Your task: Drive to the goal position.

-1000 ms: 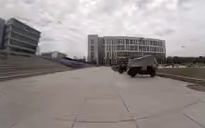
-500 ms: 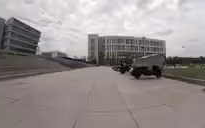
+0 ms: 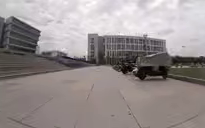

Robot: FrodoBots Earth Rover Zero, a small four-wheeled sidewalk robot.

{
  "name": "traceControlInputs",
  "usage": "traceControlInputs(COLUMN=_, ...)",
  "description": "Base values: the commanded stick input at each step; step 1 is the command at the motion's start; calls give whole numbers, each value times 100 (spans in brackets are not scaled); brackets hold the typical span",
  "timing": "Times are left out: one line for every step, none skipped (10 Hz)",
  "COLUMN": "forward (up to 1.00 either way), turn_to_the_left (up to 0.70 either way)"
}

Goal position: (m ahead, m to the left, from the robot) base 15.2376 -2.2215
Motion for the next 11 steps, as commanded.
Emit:
traceControlInputs(forward=100, turn_to_the_left=0)
traceControlInputs(forward=100, turn_to_the_left=0)
traceControlInputs(forward=100, turn_to_the_left=0)
traceControlInputs(forward=100, turn_to_the_left=0)
traceControlInputs(forward=100, turn_to_the_left=0)
traceControlInputs(forward=100, turn_to_the_left=0)
traceControlInputs(forward=100, turn_to_the_left=0)
traceControlInputs(forward=100, turn_to_the_left=0)
traceControlInputs(forward=100, turn_to_the_left=0)
traceControlInputs(forward=100, turn_to_the_left=0)
traceControlInputs(forward=100, turn_to_the_left=0)
